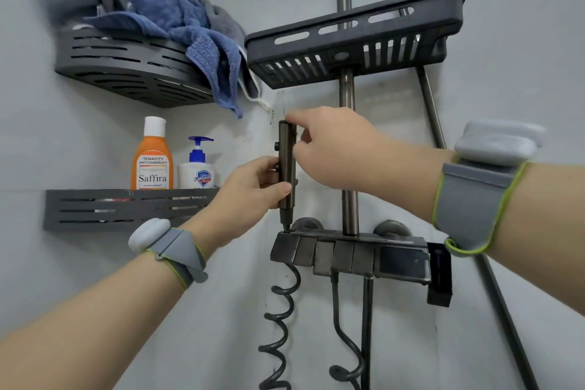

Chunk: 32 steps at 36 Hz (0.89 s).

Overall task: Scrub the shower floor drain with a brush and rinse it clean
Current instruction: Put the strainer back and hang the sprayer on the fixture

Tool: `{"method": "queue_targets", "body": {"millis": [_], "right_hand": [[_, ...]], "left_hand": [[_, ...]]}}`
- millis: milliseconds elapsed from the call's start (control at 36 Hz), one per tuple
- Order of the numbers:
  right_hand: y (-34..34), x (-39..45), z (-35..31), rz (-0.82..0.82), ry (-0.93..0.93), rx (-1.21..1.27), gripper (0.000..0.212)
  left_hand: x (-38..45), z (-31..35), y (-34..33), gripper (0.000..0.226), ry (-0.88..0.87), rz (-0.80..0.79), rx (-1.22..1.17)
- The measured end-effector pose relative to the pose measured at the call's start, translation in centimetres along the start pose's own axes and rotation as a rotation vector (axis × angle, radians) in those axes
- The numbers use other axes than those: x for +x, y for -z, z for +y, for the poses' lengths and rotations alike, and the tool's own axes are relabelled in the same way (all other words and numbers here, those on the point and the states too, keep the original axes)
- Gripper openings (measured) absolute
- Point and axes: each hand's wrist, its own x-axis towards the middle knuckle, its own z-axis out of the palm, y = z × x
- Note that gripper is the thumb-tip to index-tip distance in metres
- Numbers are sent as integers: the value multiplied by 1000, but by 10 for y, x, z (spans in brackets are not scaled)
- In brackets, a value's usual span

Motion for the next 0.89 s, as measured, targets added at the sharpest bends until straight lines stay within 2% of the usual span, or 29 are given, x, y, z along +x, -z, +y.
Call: {"method": "queue_targets", "body": {"millis": [500, 583, 694, 833, 889], "right_hand": [[-5, 2, 8, 3, -85, 16, 44], [-8, -1, 11, -65, -67, 15, 41], [-2, -2, 13, -188, -65, 28, 56], [2, 2, 12, -237, -71, 31, 50], [2, 5, 13, -282, -88, 33, 58]], "left_hand": [[1, -4, -8, 31, -14, -81, -48], [2, -4, -7, 31, 1, -100, -62], [2, -3, -3, 29, 20, -117, -66], [3, -4, -4, 28, 27, -102, -92], [4, -3, -5, 27, 39, -98, -122]]}}
